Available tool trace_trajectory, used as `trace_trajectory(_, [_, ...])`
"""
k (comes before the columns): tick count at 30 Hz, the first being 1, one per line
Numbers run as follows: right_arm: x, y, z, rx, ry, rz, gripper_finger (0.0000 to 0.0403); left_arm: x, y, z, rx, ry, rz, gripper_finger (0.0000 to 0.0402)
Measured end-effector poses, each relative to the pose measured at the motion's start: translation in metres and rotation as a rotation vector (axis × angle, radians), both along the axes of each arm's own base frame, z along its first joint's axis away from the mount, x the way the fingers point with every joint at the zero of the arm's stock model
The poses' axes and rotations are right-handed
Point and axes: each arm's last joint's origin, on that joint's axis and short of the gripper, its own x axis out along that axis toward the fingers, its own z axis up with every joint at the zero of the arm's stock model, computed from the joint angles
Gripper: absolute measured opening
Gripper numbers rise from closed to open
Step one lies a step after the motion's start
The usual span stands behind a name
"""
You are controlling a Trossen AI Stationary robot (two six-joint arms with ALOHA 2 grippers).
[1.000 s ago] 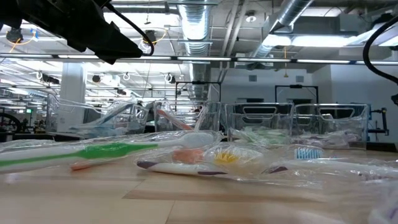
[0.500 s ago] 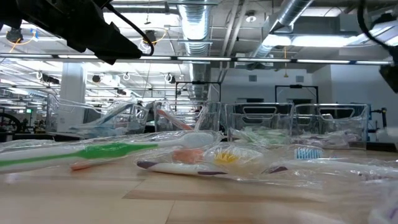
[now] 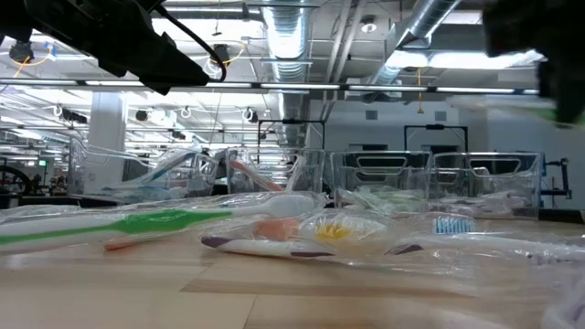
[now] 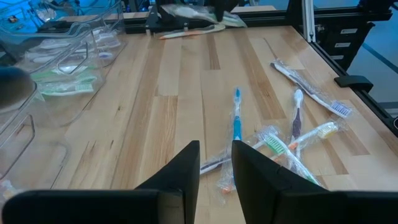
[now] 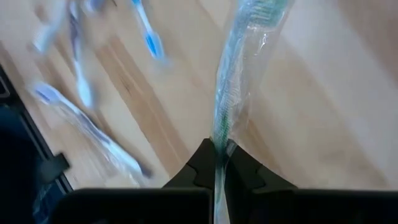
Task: Pick & Place Toothbrushes
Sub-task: Put the green toothbrush into the middle right transparent bin
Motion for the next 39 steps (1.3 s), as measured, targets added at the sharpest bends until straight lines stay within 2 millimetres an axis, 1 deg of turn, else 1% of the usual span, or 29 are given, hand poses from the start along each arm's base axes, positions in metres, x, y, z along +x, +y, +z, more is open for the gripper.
trace_trajectory(4, [0.016, -0.018, 0.015, -0.040, -0.056, 0.027, 0.0002, 0.000, 0.000, 0.000, 0.000, 0.000, 0.000, 0.0086])
trace_trajectory(9, [0.037, -0.054, 0.046, -0.109, -0.136, 0.006, 0.0002, 0.000, 0.000, 0.000, 0.000, 0.000, 0.000, 0.0086])
trace_trajectory(13, [0.049, -0.092, 0.075, -0.174, -0.208, -0.045, 0.0001, 0.000, 0.000, 0.000, 0.000, 0.000, 0.000, 0.0086])
trace_trajectory(15, [0.052, -0.111, 0.087, -0.206, -0.241, -0.083, 0.0001, 0.000, 0.000, 0.000, 0.000, 0.000, 0.000, 0.0086])
trace_trajectory(18, [0.052, -0.143, 0.099, -0.258, -0.271, -0.157, 0.0001, 0.000, 0.000, 0.000, 0.000, 0.000, 0.000, 0.0086])
trace_trajectory(20, [0.050, -0.165, 0.102, -0.304, -0.284, -0.200, 0.0001, 0.000, 0.000, 0.000, 0.000, 0.000, 0.000, 0.0086])
trace_trajectory(24, [0.048, -0.208, 0.097, -0.351, -0.290, -0.341, 0.0003, 0.000, 0.000, 0.000, -0.001, -0.002, 0.001, 0.0086])
trace_trajectory(28, [0.051, -0.240, 0.080, -0.315, -0.232, -0.400, 0.0003, 0.001, 0.003, 0.000, -0.002, -0.004, 0.012, 0.0086])
trace_trajectory(31, [0.060, -0.254, 0.059, -0.275, -0.156, -0.403, 0.0003, 0.002, 0.004, 0.000, -0.002, -0.004, 0.021, 0.0086])
trace_trajectory(35, [0.071, -0.267, 0.033, -0.233, -0.079, -0.405, 0.0005, 0.003, 0.008, 0.000, -0.002, -0.004, 0.035, 0.0086])
trace_trajectory(37, [0.074, -0.272, 0.023, -0.221, -0.044, -0.407, 0.0013, 0.003, 0.008, 0.000, -0.002, -0.004, 0.036, 0.0086])
trace_trajectory(39, [0.076, -0.277, 0.015, -0.212, -0.018, -0.412, 0.0029, 0.003, 0.008, 0.000, -0.002, -0.004, 0.036, 0.0086])
